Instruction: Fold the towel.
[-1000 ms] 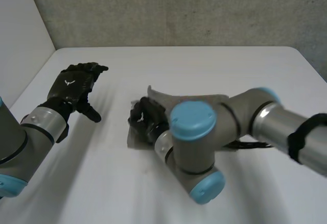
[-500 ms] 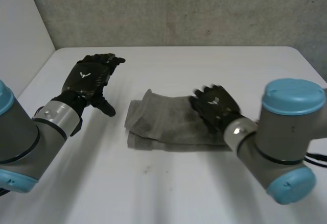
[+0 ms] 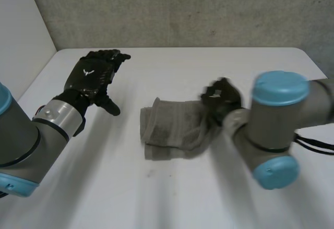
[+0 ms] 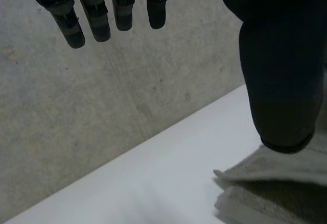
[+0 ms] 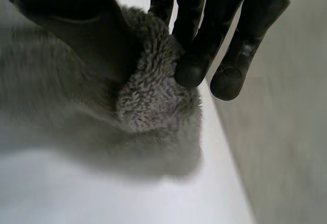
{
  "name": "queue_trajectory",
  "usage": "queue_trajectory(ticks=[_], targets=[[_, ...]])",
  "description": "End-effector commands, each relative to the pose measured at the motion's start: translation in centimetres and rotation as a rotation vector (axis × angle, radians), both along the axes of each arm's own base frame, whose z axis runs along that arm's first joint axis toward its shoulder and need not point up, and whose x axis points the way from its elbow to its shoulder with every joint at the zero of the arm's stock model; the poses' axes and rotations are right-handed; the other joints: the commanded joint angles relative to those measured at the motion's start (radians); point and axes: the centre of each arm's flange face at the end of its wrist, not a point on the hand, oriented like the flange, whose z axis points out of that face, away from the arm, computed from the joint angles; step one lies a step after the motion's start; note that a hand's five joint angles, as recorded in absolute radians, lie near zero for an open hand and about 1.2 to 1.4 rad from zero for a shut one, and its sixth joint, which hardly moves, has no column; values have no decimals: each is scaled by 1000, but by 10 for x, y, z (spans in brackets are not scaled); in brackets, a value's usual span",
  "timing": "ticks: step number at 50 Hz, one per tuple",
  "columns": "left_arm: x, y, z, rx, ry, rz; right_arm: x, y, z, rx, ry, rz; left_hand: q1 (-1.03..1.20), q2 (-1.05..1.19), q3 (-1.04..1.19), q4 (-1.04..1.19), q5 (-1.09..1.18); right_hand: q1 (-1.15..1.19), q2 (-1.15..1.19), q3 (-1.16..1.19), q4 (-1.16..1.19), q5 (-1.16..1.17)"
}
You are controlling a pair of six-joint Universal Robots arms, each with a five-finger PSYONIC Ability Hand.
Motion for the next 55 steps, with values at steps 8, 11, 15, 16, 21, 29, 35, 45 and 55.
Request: queue_trajectory(ticks=[8,11,15,16,21,29,35,45,55], targets=[[-7,1,22,-2,114,-21,82,106,-55,-116,219,637,3,9,9,10,-25,306,160,62,60,68],[-8,0,25,2,138,-24,79,100,-42,-65,147,573,6,12,12,13,-23,-202,-347,-445,-448,-439],[-11,0,29,1,162,-36,70,93,-17,19,4,461,6,12,12,13,-23,-916,-1061,-1160,-1162,-1153],[-14,-1,30,4,171,-43,62,84,-3,71,-94,392,6,12,12,13,-23,-916,-1061,-1160,-1162,-1153],[-23,-1,30,24,202,-67,29,54,33,239,-391,209,14,21,21,22,-14,-916,-1061,-1160,-1162,-1153],[-34,-9,3,162,242,-26,0,23,43,485,-662,75,23,29,30,31,-5,-916,-1061,-1160,-1162,-1153],[-39,-1,-41,313,172,11,7,10,12,605,-611,52,20,26,27,28,-8,-916,-1061,-1160,-1162,-1153],[-40,5,-93,451,80,49,17,-9,-44,708,-520,-63,17,23,24,25,-11,-916,-1061,-1160,-1162,-1153],[-47,7,-60,383,61,21,9,-9,11,562,-575,-90,3,9,9,10,-25,-916,-1061,-1160,-1162,-1153]])
